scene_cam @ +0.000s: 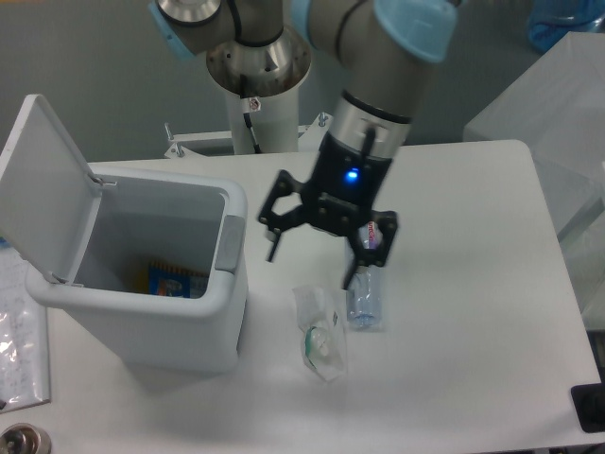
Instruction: Open the trash can
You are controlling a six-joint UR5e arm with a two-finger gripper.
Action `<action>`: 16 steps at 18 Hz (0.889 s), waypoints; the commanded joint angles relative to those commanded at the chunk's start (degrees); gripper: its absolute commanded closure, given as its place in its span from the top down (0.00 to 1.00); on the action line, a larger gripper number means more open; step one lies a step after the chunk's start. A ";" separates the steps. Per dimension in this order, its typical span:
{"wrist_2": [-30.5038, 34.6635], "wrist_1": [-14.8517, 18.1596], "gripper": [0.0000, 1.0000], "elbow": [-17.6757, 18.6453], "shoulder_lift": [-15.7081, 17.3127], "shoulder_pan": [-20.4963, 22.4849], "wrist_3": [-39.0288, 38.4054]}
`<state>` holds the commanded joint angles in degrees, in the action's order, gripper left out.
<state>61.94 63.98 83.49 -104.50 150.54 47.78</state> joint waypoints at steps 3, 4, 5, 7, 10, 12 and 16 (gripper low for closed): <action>3.89 -0.09 1.00 -0.34 -2.10 2.29 6.95; 4.07 -0.17 1.00 -0.78 -2.98 3.08 9.41; 4.07 -0.18 1.00 -1.74 -4.21 3.44 11.78; 4.33 -0.26 1.00 -2.72 -5.62 3.62 15.74; 14.23 -0.62 1.00 -3.86 -9.31 3.79 24.53; 20.47 -0.88 1.00 -4.74 -12.90 4.58 27.79; 27.36 -0.70 1.00 -7.28 -18.36 5.55 31.75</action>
<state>89.30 63.28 76.21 -122.86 156.09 79.53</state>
